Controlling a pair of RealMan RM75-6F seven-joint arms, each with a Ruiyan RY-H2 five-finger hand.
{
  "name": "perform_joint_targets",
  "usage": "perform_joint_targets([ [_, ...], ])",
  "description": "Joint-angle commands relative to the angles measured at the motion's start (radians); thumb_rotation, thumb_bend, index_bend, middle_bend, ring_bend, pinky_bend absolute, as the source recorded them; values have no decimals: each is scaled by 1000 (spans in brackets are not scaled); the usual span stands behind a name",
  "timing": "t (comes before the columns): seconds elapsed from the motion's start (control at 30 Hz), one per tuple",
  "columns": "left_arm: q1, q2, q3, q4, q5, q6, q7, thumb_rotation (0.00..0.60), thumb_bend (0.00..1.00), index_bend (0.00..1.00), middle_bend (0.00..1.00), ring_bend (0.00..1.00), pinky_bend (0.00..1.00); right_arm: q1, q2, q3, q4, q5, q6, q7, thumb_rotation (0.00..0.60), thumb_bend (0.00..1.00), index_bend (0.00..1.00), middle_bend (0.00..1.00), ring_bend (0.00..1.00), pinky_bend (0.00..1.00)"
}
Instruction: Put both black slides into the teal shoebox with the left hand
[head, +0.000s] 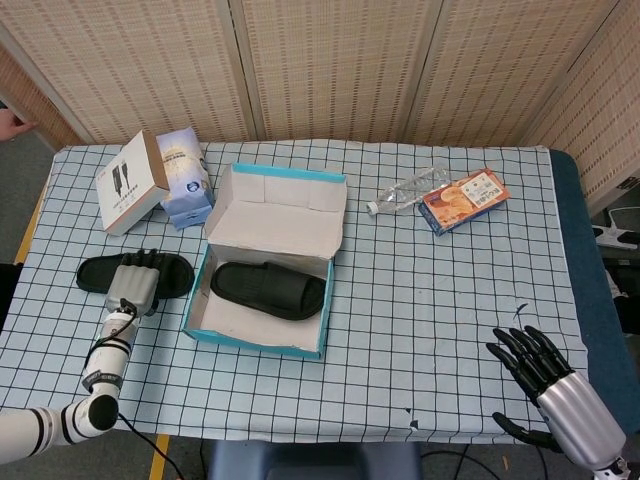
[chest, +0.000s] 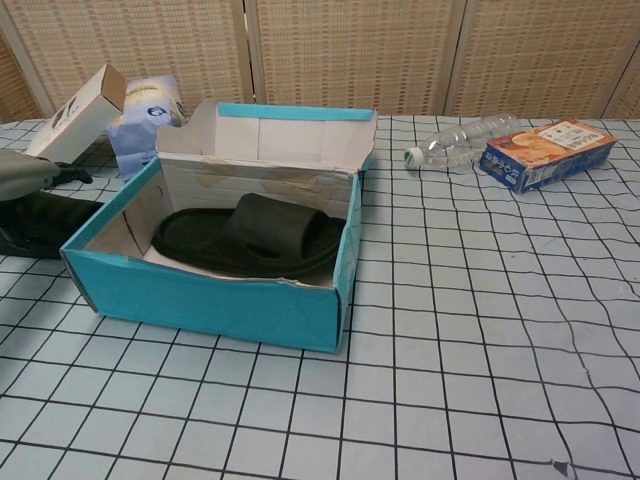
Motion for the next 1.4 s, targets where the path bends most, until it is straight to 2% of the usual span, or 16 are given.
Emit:
perform_joint_targets([
  [0.03,-27,-38,0,49,-52,-25,46,600,338,0,0,0,96,-3,0,4,2,7,4,-1,529,153,0,0,0,0],
  [0.23,-45,-60,4,88,-137,-40,98,600,351,1,2,0,120,-3,-2,8,7,21,-3,3,528,153,0,0,0,0],
  [0.3,-48,-62,4,96,-159,-37,108,600,353,42,50,45,165,-2,-4,9,8,23,-7,5,528,153,0,0,0,0],
  [0.37,-45,-68,7,108,-146,-24,106,600,359,154,188,176,245,-1,-5,10,10,25,-11,5,528,153,0,0,0,0],
  [0.47,-29,-85,12,139,-83,17,77,600,392,359,449,427,424,-1,-6,9,11,27,-17,7,528,152,0,0,0,0],
  [0.57,-15,-95,13,159,-55,47,65,600,417,455,581,543,529,-2,-6,8,12,27,-17,7,528,152,0,0,0,0],
  [0.77,18,-48,-1,93,-3,120,38,600,420,484,611,561,542,-6,-6,7,19,30,-13,15,528,153,0,0,0,0],
  [1.1,64,132,-45,-137,115,241,-14,600,420,498,631,582,554,7,-26,6,26,43,-53,21,528,152,0,0,0,0],
  [1.4,55,249,-75,-399,192,271,16,600,418,491,629,582,553,24,-54,5,30,56,-100,16,527,153,0,0,0,0],
])
